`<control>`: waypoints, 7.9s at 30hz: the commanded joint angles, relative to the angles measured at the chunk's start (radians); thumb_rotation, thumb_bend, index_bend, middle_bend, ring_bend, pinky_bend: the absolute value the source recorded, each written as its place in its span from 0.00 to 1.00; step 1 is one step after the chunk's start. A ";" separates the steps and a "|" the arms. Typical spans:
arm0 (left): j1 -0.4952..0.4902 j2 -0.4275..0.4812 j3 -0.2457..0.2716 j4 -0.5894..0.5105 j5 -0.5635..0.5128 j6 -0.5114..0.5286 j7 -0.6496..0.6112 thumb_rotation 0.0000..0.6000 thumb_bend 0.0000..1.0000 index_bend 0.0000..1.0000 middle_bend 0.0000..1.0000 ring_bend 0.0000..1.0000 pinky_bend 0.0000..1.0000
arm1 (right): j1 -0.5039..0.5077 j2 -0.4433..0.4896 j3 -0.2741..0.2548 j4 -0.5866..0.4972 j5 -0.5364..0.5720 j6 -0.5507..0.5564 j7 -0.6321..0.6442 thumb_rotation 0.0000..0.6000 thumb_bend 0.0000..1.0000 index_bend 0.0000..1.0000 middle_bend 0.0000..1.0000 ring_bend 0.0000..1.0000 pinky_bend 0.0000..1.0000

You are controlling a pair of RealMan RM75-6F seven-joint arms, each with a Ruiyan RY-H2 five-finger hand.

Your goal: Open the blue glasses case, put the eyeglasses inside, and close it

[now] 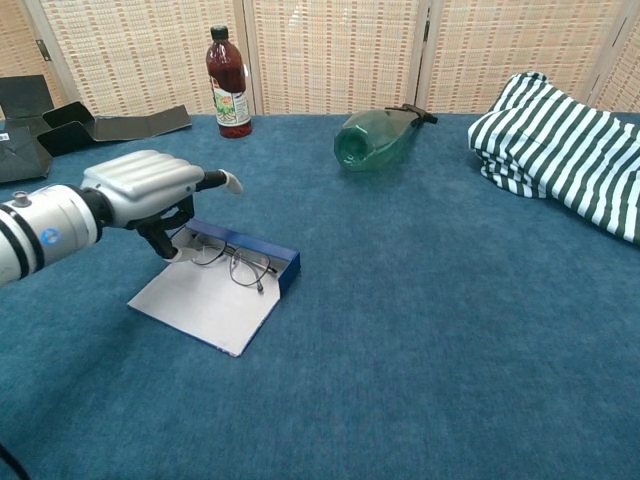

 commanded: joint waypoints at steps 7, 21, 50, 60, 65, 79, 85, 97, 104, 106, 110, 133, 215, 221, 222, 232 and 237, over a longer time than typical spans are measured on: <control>0.097 0.135 0.117 -0.126 0.196 0.135 -0.080 1.00 0.30 0.18 0.92 0.98 1.00 | 0.010 -0.004 0.000 0.000 -0.011 -0.006 0.001 1.00 0.20 0.18 0.35 0.50 0.28; 0.140 0.090 0.211 0.039 0.413 0.196 -0.241 1.00 0.26 0.19 0.92 0.98 1.00 | 0.014 -0.001 -0.001 -0.015 -0.014 -0.007 -0.016 1.00 0.19 0.18 0.35 0.50 0.28; 0.145 -0.041 0.164 0.213 0.400 0.135 -0.264 1.00 0.25 0.19 0.92 0.98 1.00 | 0.012 0.005 -0.001 -0.026 -0.004 -0.007 -0.031 1.00 0.19 0.18 0.35 0.50 0.28; 0.150 -0.036 0.161 0.196 0.380 0.109 -0.250 1.00 0.25 0.19 0.92 0.98 1.00 | 0.008 0.006 -0.001 -0.027 -0.003 -0.001 -0.031 1.00 0.19 0.18 0.35 0.50 0.28; 0.147 -0.046 0.153 0.200 0.372 0.100 -0.250 1.00 0.25 0.19 0.92 0.98 1.00 | 0.008 0.005 -0.002 -0.025 -0.005 -0.001 -0.029 1.00 0.19 0.18 0.35 0.50 0.28; 0.149 -0.096 0.107 0.260 0.362 0.151 -0.328 1.00 0.25 0.23 0.92 0.98 1.00 | 0.000 0.007 -0.002 -0.024 -0.002 0.009 -0.025 1.00 0.19 0.18 0.35 0.50 0.28; 0.149 -0.111 0.087 0.273 0.368 0.192 -0.371 1.00 0.25 0.25 0.92 0.98 1.00 | 0.000 0.008 0.000 -0.025 -0.003 0.011 -0.026 1.00 0.19 0.18 0.35 0.50 0.28; 0.110 -0.156 0.037 0.281 0.347 0.183 -0.469 1.00 0.25 0.38 0.92 0.98 1.00 | -0.001 0.005 0.000 -0.015 0.001 0.008 -0.019 1.00 0.19 0.18 0.35 0.50 0.28; 0.091 -0.183 0.037 0.310 0.326 0.137 -0.447 1.00 0.26 0.48 0.92 0.98 1.00 | -0.004 -0.001 -0.002 0.002 0.009 0.002 -0.004 1.00 0.19 0.18 0.35 0.50 0.28; 0.089 -0.185 0.039 0.313 0.328 0.136 -0.442 1.00 0.29 0.51 0.92 0.98 1.00 | -0.004 -0.002 -0.002 0.005 0.010 0.001 0.000 1.00 0.19 0.18 0.35 0.50 0.28; 0.090 -0.176 0.047 0.300 0.335 0.143 -0.438 1.00 0.39 0.58 0.92 0.98 1.00 | -0.003 -0.005 -0.001 0.014 0.011 -0.003 0.007 1.00 0.19 0.18 0.35 0.50 0.28; 0.152 0.067 0.155 0.093 0.409 0.198 -0.433 1.00 0.49 0.62 0.92 0.98 1.00 | 0.001 -0.008 -0.003 0.007 -0.009 0.002 0.003 1.00 0.19 0.18 0.35 0.50 0.28; -0.167 -0.145 -0.129 0.397 -0.190 -0.140 0.222 1.00 0.38 0.03 0.91 0.96 1.00 | -0.010 0.008 -0.007 -0.005 0.004 0.002 -0.005 1.00 0.19 0.18 0.36 0.52 0.27; -0.191 -0.195 -0.132 0.512 -0.231 -0.177 0.234 1.00 0.35 0.03 0.91 0.96 1.00 | -0.011 0.008 -0.007 -0.006 0.007 0.001 -0.009 1.00 0.19 0.18 0.36 0.52 0.29; -0.194 -0.202 -0.132 0.526 -0.235 -0.181 0.235 1.00 0.35 0.03 0.91 0.96 1.00 | -0.011 0.008 -0.007 -0.006 0.008 0.000 -0.010 1.00 0.19 0.18 0.36 0.52 0.29; -0.195 -0.195 -0.145 0.523 -0.225 -0.159 0.177 1.00 0.34 0.03 0.91 0.96 1.00 | -0.009 0.008 -0.005 -0.009 0.010 -0.003 -0.014 1.00 0.19 0.18 0.36 0.52 0.29; -0.178 -0.105 -0.135 0.365 -0.213 -0.149 0.180 1.00 0.34 0.06 0.91 0.95 1.00 | -0.008 0.005 -0.004 -0.006 0.008 -0.003 -0.010 1.00 0.19 0.18 0.36 0.52 0.29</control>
